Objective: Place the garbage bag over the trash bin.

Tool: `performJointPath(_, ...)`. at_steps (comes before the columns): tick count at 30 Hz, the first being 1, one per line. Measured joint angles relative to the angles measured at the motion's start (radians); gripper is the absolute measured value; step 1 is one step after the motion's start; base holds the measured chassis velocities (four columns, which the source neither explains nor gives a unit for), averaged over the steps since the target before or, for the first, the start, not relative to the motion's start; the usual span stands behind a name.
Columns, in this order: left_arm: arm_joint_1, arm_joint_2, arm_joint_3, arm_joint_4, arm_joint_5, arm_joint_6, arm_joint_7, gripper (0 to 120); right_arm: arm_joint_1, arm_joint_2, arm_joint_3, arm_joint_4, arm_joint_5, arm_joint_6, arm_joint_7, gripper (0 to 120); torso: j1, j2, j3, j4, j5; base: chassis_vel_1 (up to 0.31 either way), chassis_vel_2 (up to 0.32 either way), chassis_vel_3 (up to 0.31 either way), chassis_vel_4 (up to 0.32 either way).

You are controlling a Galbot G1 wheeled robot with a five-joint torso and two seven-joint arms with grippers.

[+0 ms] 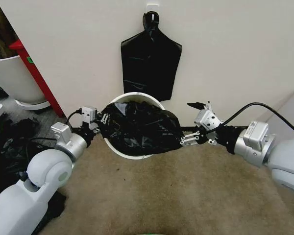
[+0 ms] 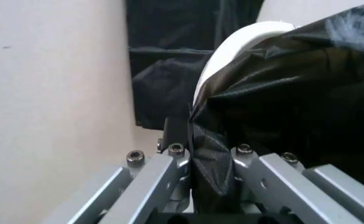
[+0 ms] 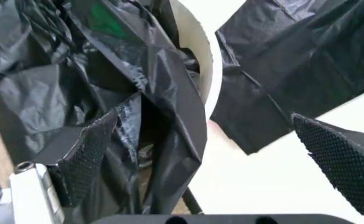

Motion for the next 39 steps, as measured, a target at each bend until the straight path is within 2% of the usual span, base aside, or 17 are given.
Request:
performJointPath(7,-0.062,-0.007,0.057,0.027,-0.001,0.004,-0.006,4,-0.013,0.003,-0.009,-0.046,-0.029,0.094,-0.034,100,0.000,0.000,0.000,-0.0001,0.0001,0.000,0.000,0.000,0.000)
performJointPath(15,-0.109,-0.011,0.114,0.032,-0.011,0.014,-0.016,4,-0.010,0.027,-0.023,-0.073,-0.043,0.137,-0.065,100,0.000,0.000,0.000,-0.0001,0.0003,0.000,0.000,0.000,0.000)
performJointPath(20,-0.142,-0.020,0.149,0.047,-0.022,0.015,-0.026,4,-0.011,0.041,-0.028,-0.114,-0.046,0.225,-0.109,100,0.000,0.000,0.000,-0.0001,-0.0003,0.000,0.000,0.000,0.000)
performJointPath(31,-0.200,-0.036,0.170,0.090,-0.075,0.013,-0.033,4,-0.027,0.156,-0.057,-0.273,-0.032,0.432,-0.201,100,0.000,0.000,0.000,-0.0002,0.0002,0.000,0.000,0.000,0.000)
performJointPath(39,-0.220,-0.032,0.174,0.103,-0.090,0.019,-0.041,4,0.032,0.220,-0.111,-0.307,-0.073,0.446,-0.237,100,0.000,0.000,0.000,-0.0001,-0.0001,0.000,0.000,0.000,0.000)
